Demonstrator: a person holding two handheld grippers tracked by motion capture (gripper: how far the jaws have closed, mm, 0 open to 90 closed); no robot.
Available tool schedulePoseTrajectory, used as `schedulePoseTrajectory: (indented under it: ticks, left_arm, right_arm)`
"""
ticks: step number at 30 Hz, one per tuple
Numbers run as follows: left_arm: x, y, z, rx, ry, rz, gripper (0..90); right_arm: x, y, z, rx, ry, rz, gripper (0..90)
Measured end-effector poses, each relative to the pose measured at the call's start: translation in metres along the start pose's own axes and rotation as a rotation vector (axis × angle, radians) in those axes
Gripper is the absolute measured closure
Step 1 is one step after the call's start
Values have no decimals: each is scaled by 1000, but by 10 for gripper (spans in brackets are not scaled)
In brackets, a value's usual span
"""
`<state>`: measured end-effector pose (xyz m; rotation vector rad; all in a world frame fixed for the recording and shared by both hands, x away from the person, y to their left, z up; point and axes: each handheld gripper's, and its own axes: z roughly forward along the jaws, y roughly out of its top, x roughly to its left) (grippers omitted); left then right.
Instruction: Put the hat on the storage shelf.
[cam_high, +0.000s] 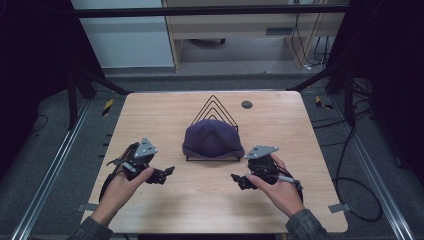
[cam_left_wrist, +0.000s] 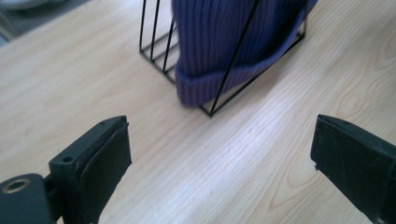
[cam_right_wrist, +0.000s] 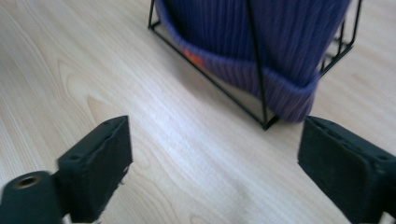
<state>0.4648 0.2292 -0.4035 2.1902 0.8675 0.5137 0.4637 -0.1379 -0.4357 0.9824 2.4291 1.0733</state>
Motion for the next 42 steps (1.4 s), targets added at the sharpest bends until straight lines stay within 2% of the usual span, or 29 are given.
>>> schedulePoseTrajectory:
  ticks: [3,7,11,14,17,20,24,26,27,28,30,31,32,33,36,37,42]
  left_arm:
    - [4,-17,5,30,-3,-17,52]
    - [9,-35,11,49,2,-27,52]
    - [17,-53,19,58,18,-45,52]
    - [25,-64,24,73,29,-67,52]
    - [32,-71,26,86,52,-69,52]
    - [38,-77,28,70,46,-115,52]
    - [41,-82,32,89,54,-113,52]
    - [43,-84,36,96,31,-127,49]
    - [44,-85,37,103,26,-137,44]
    - [45,-87,39,117,38,-141,39]
    - [46,-92,44,171,67,-122,24]
    - [49,-95,46,168,42,-144,10]
    - [51,-96,47,154,36,-153,0]
    - [53,-98,47,143,41,-146,0]
    - [56,-103,49,78,52,-160,0]
    - [56,-105,50,56,54,-158,0]
    - [57,-104,50,56,53,-158,0]
  right_arm:
    - [4,-10,9,37,12,-25,138]
    - [7,-17,16,53,44,-32,135]
    - [6,-26,22,59,43,-40,129]
    - [-2,-34,24,57,18,-23,119]
    - [-13,-44,22,53,-8,2,110]
    - [-24,-55,19,42,-31,28,102]
    - [-38,-66,15,38,-64,82,90]
    - [-43,-72,17,48,-87,105,85]
    - [-46,-74,19,61,-99,109,85]
    - [-48,-75,20,71,-110,117,86]
    - [-50,-77,21,76,-132,125,69]
    - [-50,-77,22,71,-135,124,61]
    - [-51,-78,23,64,-137,126,55]
    - [-51,-78,23,60,-140,135,51]
    - [-52,-82,25,21,-158,145,21]
    - [-52,-82,25,25,-164,150,13]
    - [-50,-81,26,30,-198,184,5]
